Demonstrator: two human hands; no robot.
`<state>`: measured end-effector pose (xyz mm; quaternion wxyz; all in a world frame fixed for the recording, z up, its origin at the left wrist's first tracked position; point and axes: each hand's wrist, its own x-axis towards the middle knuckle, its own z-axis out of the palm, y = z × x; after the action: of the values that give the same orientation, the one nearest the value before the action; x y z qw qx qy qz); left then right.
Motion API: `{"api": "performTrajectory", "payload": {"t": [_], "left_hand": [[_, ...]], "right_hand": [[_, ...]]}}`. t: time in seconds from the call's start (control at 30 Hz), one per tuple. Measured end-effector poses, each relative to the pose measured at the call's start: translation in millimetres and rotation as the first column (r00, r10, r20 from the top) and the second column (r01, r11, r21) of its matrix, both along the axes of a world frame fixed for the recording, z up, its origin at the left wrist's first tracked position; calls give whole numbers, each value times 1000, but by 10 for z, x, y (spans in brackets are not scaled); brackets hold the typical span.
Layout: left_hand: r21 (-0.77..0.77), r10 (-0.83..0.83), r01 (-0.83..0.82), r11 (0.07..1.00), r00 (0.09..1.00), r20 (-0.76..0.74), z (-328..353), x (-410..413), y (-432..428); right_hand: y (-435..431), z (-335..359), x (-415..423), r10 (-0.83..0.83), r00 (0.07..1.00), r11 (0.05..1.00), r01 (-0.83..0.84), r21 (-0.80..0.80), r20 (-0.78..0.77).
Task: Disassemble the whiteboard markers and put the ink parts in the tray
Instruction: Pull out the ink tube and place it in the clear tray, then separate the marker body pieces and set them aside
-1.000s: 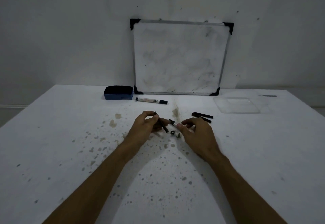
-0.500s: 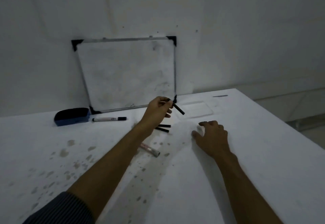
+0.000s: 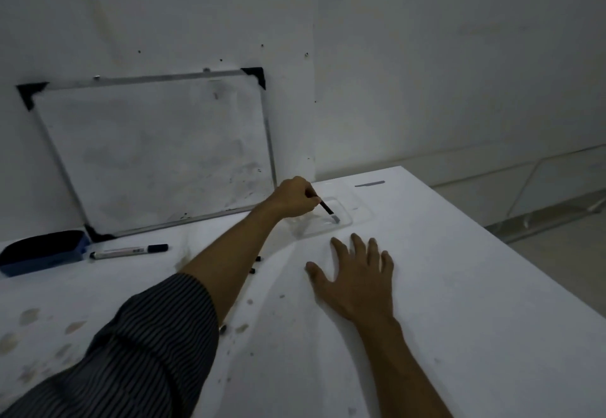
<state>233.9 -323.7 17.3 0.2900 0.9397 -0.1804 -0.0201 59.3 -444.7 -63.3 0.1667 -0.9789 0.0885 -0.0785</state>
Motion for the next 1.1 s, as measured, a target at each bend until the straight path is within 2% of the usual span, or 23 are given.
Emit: {"api": "performTrajectory", "payload": {"t": [0.1,0.2,0.3,0.4,0.53,0.7,0.83,0.9,1.0,1.1], "left_hand": [[99,41,-42,994,999,15,0,96,-28],[125,27,-32,992,999,39,76,40,6],[45,-32,29,999,997,64,215,-259,143],[-71,-86,89,993,995,49,291,-727,481],[-59,-113,116,992,993,43,214,-1305,1121],[-125,-71,96,988,978,194,-104,-1848,1881],[31,-90,84,996,952,293,-420,-2043,2260],[77,-103,83,994,945,311,-546,-2111,2339],[97,-112,83,992,927,359,-679,-2189,2325],[182,-172,105,978,897,407,-736,-2142,2271]], "right_hand": [[-8,12,13,-2,1000,1000,2,11,4],[-13,45,6,-3,1000,1000,3,24,-6],[-33,65,-6,-1,1000,999,2,41,-22],[-30,121,-65,12,1000,992,-14,124,19],[16,180,-159,14,997,978,-31,204,80],[442,273,-229,-20,998,934,-3,356,63],[937,334,-194,95,994,875,-112,471,59],[1127,311,-129,88,993,883,-114,456,78],[1325,257,-30,21,996,940,-50,337,89],[1427,192,-8,-42,992,970,11,245,119]]}}
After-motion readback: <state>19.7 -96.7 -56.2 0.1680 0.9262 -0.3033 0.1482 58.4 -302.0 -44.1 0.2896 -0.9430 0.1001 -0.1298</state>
